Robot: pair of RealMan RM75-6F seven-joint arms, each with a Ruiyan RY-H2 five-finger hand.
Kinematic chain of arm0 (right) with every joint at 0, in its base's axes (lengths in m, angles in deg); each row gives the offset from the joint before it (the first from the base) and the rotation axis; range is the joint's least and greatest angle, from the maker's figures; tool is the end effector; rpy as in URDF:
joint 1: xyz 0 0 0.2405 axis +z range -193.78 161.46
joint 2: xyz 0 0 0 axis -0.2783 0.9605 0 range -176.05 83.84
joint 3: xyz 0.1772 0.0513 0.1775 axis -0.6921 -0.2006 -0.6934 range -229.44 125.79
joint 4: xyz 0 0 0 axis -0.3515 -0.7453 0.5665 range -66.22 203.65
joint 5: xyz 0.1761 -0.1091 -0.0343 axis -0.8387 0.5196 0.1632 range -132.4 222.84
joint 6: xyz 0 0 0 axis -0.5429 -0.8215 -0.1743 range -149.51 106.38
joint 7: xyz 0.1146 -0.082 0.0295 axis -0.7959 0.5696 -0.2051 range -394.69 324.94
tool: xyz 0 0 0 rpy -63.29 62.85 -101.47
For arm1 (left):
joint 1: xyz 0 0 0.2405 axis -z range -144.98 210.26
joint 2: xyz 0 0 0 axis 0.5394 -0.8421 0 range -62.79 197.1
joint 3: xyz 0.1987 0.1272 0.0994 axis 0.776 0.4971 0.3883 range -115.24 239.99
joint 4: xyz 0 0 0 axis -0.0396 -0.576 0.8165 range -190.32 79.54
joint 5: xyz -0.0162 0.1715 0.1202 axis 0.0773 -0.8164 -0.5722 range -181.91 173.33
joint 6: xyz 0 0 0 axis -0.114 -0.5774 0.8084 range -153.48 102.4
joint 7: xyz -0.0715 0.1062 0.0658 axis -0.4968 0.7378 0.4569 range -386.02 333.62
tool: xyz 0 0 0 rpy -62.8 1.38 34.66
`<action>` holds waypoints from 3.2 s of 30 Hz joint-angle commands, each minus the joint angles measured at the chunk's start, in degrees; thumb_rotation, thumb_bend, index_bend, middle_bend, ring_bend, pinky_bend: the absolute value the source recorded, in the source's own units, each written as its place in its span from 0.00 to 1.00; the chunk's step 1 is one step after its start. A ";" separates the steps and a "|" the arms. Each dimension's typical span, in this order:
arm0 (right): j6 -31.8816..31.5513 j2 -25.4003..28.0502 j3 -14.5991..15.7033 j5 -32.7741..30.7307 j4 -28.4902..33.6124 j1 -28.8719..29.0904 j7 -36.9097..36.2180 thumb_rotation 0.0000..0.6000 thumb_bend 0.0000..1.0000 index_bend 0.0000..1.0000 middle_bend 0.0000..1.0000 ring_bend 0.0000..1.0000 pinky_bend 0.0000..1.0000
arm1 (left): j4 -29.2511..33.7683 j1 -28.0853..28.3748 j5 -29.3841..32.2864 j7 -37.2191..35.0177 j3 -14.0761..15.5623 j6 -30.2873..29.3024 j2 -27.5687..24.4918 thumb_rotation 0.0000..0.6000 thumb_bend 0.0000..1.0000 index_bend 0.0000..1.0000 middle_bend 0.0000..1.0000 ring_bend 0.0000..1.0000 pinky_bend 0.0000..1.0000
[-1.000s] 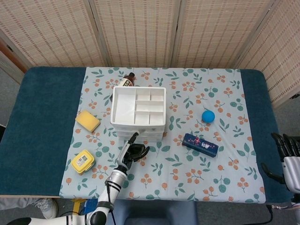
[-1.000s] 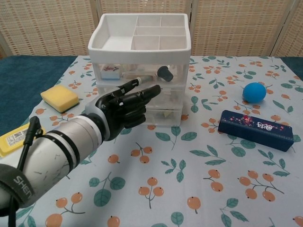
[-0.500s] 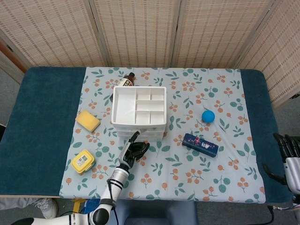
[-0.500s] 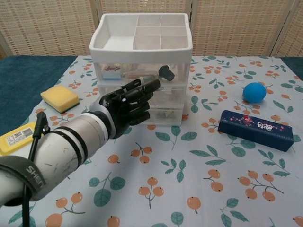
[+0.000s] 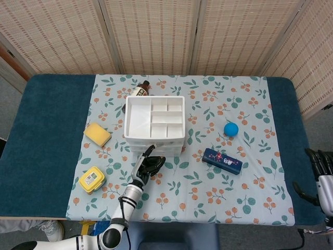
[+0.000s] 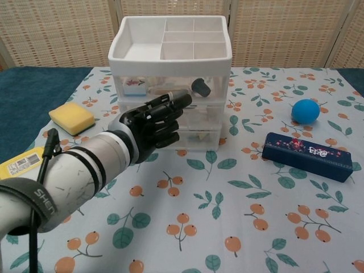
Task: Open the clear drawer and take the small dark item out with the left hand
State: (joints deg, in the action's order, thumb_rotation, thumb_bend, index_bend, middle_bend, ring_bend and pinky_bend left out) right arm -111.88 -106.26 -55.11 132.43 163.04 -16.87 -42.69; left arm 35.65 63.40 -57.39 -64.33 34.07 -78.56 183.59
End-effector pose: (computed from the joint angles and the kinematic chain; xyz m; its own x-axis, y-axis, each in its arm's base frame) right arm -0.3161 -0.1516 0.1896 0.3040 0.0643 0.9505 -0.9523 0.0472 0.3014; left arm -0.0488 0.2875 -0.0976 -0.9610 0.2409 0.1362 0.2224 0.3797 0.8980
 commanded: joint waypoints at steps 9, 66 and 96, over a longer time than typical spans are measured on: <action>0.07 -0.11 -0.06 -0.13 -0.42 -0.13 -0.44 1.00 0.30 0.00 0.08 0.00 0.01 | 0.52 -0.50 -0.26 0.35 0.91 0.15 -0.07 1.00 0.35 0.34 0.90 1.00 1.00; -3.36 -1.78 -0.39 5.01 -4.18 0.50 -1.17 1.00 0.30 0.00 0.08 0.00 0.01 | 11.97 -4.56 -26.87 36.60 17.84 -12.25 -28.75 1.00 0.35 0.16 0.90 1.00 1.00; -3.53 -2.13 -0.08 3.90 -4.85 -0.05 -2.20 1.00 0.30 0.00 0.08 0.00 0.01 | 6.70 2.13 -19.32 41.45 15.02 -8.53 -26.48 1.00 0.35 0.20 0.90 1.00 1.00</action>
State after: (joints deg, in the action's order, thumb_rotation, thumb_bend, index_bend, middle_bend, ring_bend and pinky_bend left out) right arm -115.39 -108.39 -55.19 136.31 158.18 -16.91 -44.91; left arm 42.39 65.43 -76.82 -22.97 49.08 -87.21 157.17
